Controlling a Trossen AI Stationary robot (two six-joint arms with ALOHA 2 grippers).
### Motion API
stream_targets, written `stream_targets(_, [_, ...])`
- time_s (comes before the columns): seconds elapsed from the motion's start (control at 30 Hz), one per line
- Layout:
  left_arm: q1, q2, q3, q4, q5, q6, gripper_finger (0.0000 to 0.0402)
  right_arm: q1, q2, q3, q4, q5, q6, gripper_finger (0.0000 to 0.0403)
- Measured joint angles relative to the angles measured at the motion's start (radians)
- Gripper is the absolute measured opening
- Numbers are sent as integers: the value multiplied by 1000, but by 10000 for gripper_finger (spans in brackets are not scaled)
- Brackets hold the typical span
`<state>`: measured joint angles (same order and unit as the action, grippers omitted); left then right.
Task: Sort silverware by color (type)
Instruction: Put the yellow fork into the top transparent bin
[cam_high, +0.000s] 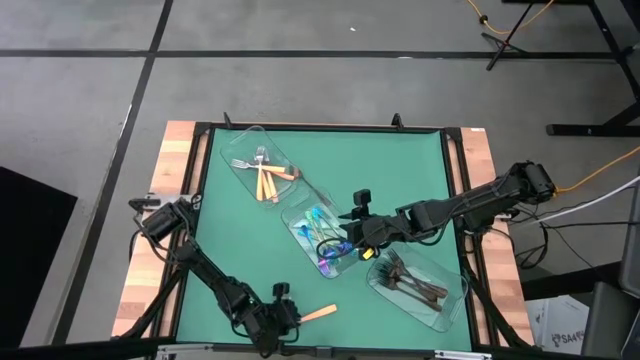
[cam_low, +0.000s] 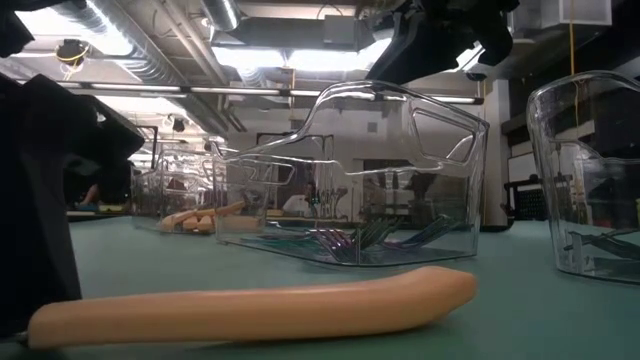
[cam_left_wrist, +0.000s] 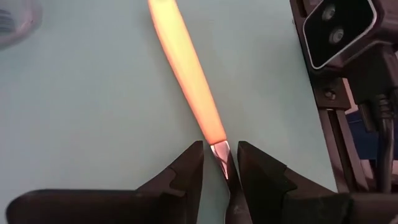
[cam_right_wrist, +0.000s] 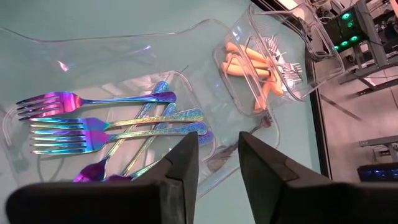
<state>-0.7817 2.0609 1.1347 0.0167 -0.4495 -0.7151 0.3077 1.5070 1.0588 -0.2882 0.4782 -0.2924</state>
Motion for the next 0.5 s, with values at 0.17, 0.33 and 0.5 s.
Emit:
stream_targets(0.17, [1,2,0,3,-19,86,96,0,0,0,0,0,0,104])
stream_targets(0.33, [1,3,0,2,-31,119,81,0,0,0,0,0,0,104])
stream_targets(0.5, [4,3,0,0,-39,122,42,0,0,0,0,0,0,104])
